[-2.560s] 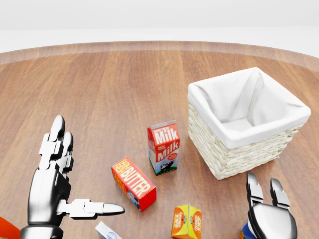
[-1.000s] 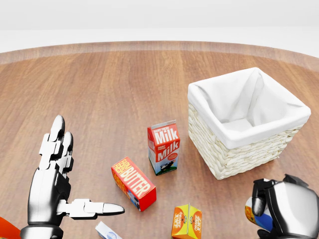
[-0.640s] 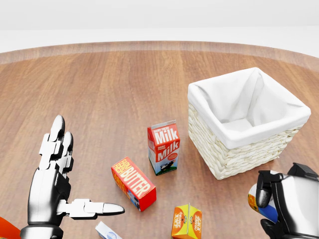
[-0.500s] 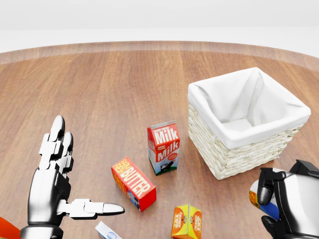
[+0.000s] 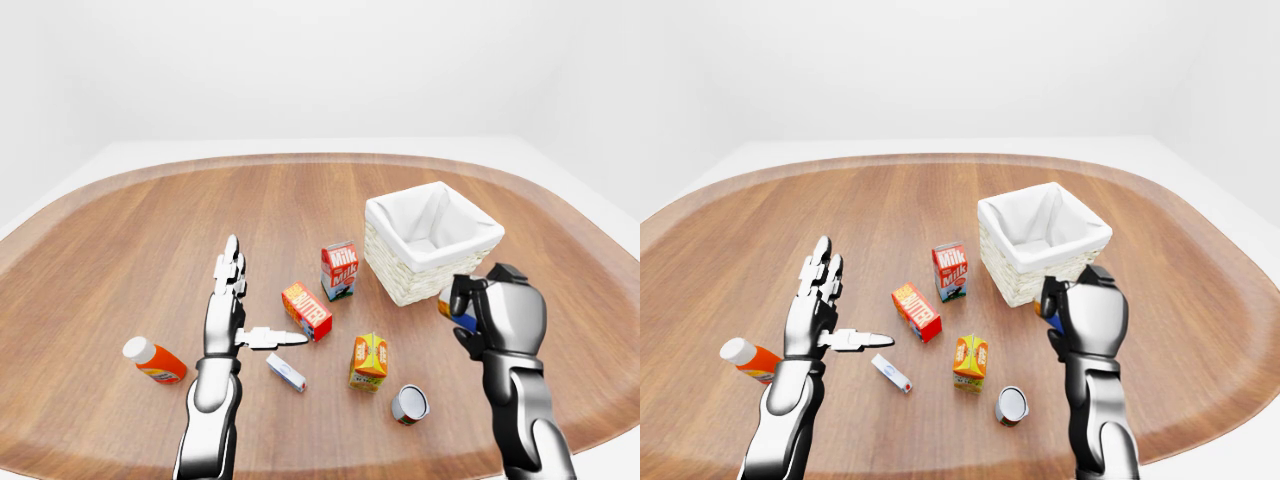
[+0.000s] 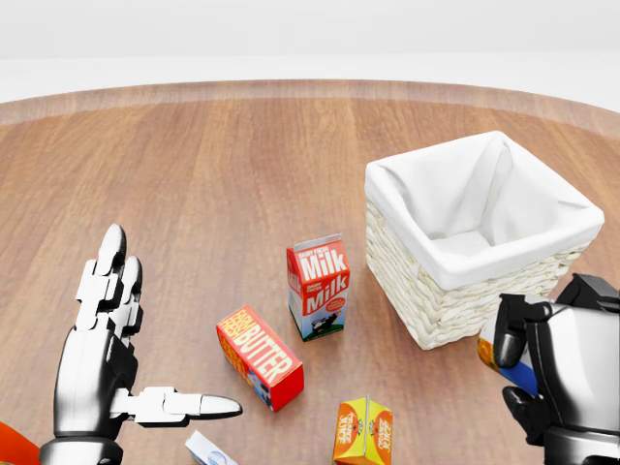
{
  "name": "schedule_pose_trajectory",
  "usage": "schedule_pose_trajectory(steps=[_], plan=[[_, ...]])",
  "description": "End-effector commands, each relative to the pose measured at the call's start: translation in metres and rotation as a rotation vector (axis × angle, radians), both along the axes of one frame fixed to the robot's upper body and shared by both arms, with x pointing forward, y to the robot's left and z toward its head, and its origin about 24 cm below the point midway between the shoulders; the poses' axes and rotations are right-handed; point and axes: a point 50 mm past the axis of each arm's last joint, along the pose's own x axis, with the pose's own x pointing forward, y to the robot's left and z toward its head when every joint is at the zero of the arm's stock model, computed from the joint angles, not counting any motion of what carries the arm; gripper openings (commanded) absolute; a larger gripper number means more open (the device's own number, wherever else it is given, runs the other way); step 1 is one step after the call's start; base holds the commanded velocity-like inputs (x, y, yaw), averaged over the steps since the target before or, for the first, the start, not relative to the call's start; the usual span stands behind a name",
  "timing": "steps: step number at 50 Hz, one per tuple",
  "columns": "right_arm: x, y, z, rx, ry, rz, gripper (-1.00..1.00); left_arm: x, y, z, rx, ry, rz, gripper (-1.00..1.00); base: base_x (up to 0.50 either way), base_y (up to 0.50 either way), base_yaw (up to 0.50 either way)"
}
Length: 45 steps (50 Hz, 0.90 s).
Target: Pick up the alphabet soup and the tomato sauce, and put them in the basket.
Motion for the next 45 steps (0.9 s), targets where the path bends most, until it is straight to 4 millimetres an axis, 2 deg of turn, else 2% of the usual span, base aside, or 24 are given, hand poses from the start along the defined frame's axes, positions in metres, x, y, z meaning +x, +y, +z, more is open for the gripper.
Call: schedule_pose_trajectory(steps=[1,15,21,34,45], plan=[[0.013,0.002,0.017,-0.030,-0.031,0.002,-1.00,0.000,0.000,0.001,-0.002,-0.003,0.004,1.00,0.00,0.00,0.00],[0.038,-0.003,0.035,-0.049,-0.025,-0.006,-1.00,0.000,0.000,0.001,-0.003,-0.003,0.003,1.00,0.00,0.00,0.00],[0.047,0.000,0.051,-0.055,-0.031,0.002,-1.00,0.000,0.000,0.001,-0.002,-0.003,0.003,1.00,0.00,0.00,0.00],[0.070,0.004,0.066,-0.070,-0.022,0.004,-1.00,0.000,0.000,0.001,-0.003,-0.003,0.003,1.00,0.00,0.00,0.00],[0.088,0.006,0.068,-0.080,-0.009,0.006,-1.00,0.000,0.000,0.001,-0.002,-0.003,0.003,1.00,0.00,0.00,0.00]])
